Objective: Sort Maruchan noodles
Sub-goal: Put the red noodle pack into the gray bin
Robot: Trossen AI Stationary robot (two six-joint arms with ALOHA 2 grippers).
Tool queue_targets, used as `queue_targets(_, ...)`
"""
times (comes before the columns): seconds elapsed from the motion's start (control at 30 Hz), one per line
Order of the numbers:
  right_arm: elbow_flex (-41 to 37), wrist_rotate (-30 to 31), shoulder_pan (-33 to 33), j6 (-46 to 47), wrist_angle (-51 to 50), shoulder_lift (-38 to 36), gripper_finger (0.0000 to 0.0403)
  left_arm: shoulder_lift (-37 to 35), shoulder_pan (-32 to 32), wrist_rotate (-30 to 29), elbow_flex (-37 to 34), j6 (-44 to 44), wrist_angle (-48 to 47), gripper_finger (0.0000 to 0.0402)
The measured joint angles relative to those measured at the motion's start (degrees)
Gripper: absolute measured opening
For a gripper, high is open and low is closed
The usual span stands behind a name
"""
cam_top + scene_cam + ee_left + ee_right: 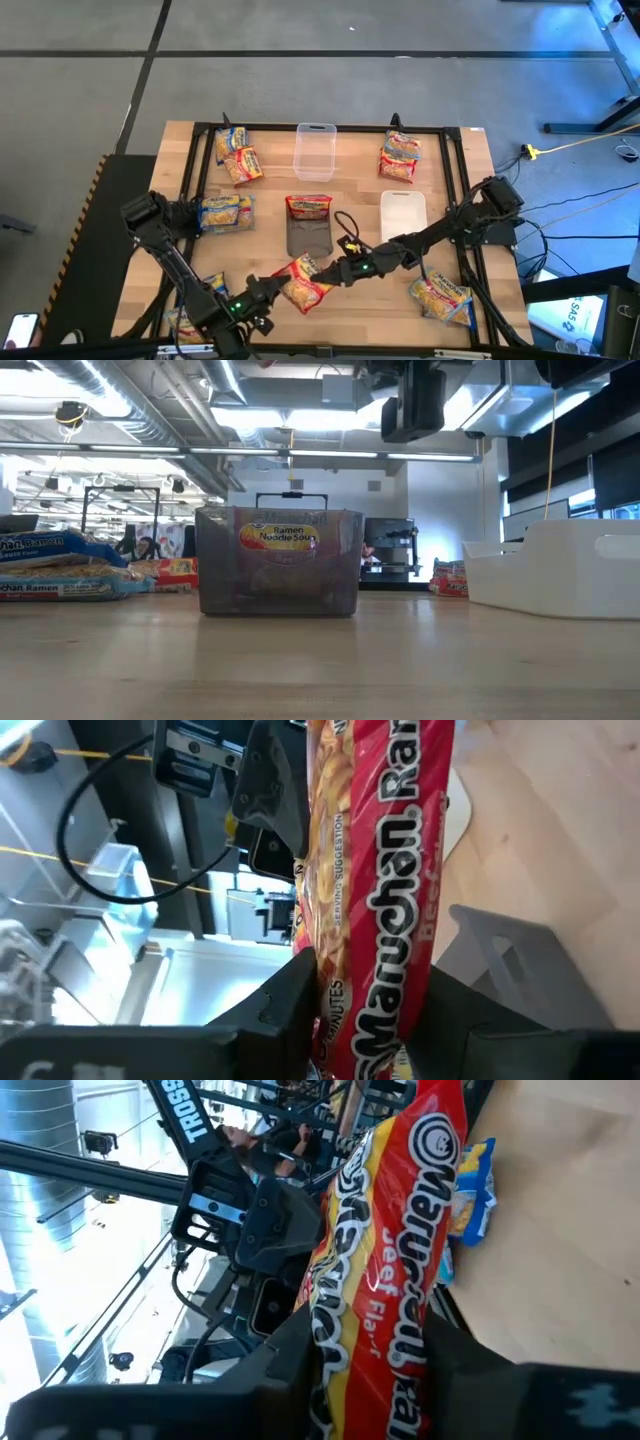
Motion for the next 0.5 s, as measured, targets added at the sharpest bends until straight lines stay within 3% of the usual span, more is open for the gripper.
queue_targets(0.3,-0.1,-2.7,-0.3,1.1,0.3,-0.1,0.0092,0.0,-0.1,-3.0,-0.1,14.4,-0.3,0.0115)
queue_targets(0.5,-0.1,-4.5,-0.1,0.8,-0.4,-2.1,0.0092,0.0,-1.4,-6.9,-0.1,18.7,-0.3,0.0115)
